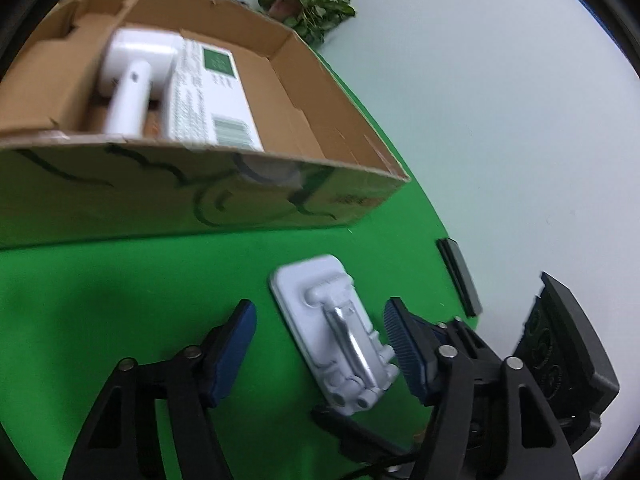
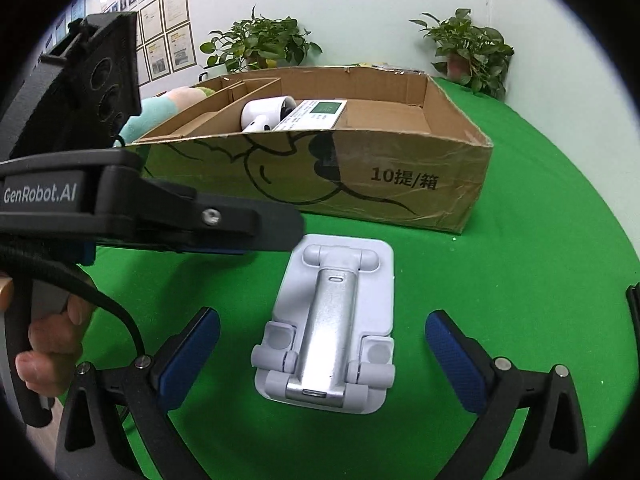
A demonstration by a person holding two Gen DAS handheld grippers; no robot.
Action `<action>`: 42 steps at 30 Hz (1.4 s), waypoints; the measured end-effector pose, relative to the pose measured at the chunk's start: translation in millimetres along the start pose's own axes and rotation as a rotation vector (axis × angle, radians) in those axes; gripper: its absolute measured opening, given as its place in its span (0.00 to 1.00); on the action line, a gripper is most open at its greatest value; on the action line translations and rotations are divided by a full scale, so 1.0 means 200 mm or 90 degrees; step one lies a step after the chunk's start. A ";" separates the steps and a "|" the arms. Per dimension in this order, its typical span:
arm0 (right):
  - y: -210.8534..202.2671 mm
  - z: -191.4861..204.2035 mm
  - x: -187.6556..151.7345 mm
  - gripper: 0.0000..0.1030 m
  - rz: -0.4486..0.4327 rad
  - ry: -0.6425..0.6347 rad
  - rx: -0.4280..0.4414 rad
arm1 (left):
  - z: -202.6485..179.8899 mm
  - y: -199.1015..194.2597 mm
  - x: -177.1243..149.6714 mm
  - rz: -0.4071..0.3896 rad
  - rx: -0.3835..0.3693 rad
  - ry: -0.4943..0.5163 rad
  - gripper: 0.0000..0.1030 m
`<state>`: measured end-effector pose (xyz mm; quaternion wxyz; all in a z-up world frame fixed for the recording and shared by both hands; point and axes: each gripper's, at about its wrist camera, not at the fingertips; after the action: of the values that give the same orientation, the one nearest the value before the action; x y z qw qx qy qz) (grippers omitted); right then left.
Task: Organize objects
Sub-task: 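Close the right gripper on the sides of the white phone stand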
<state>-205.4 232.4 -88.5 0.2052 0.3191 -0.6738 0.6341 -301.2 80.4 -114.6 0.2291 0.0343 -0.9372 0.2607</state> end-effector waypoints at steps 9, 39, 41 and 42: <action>0.04 0.01 -0.03 0.83 0.017 -0.013 -0.019 | 0.05 0.08 -0.01 0.014 -0.024 -0.034 0.47; 0.02 0.09 -0.01 0.77 0.040 -0.004 -0.044 | 0.19 0.06 0.08 0.005 0.002 -0.056 0.12; 0.01 0.10 -0.03 0.78 0.023 -0.004 -0.052 | 0.19 0.06 0.09 0.006 0.002 -0.055 0.12; 0.01 0.08 -0.03 0.77 0.026 0.009 -0.048 | 0.19 0.05 0.09 0.006 0.003 -0.054 0.12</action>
<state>-201.1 217.2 -95.7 0.2086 0.2931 -0.7020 0.6147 -335.6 71.2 -141.1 0.1879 0.0411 -0.9457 0.2621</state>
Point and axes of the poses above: each gripper's, at about its wrist camera, not at the fingertips, and y roughly the way its jaws point, z to its left, x to its top, and after that the axes turned 11 degrees about -x, right-handed
